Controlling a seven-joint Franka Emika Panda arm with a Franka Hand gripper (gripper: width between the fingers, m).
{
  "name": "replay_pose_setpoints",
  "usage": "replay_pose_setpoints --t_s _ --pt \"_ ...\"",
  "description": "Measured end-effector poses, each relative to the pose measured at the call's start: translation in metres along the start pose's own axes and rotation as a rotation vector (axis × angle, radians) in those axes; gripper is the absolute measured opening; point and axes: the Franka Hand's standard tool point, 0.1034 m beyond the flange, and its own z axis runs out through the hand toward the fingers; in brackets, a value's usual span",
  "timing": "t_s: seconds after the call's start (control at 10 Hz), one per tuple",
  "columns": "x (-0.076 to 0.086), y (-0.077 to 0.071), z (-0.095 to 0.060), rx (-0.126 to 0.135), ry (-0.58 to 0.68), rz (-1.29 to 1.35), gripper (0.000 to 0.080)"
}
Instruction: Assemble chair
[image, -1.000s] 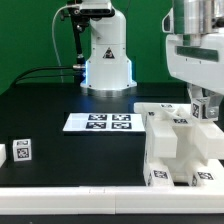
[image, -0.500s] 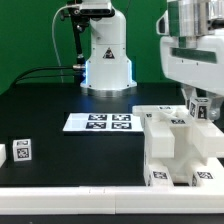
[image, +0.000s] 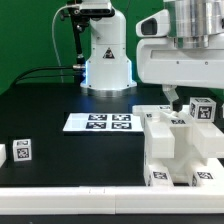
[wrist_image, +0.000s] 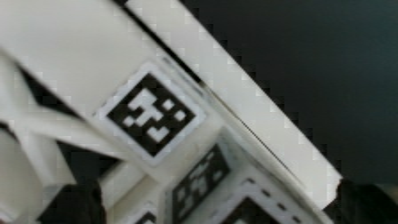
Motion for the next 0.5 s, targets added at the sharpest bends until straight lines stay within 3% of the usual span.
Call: replay_pose_setpoints --t_s 0.1,0.2,0.3,0.4,0.5 --pt "-0.0001 -0.0001 -0.0002 -0.003 0.002 -0.071 0.0648" --pt "-0.0022 -0.0031 -0.0027 -0.046 0.035 -0.296 0.0649" --pt "-0.0026 -0.0089 -0.0056 -0.06 0.068 -0.438 0.0649" --pt "-0.0025 -0.0079 -0.004 -0.054 0.064 -0.398 0.0647" --pt "-0.002 -0.0073 -0.0036 -0.055 0.064 -0.398 0.0535"
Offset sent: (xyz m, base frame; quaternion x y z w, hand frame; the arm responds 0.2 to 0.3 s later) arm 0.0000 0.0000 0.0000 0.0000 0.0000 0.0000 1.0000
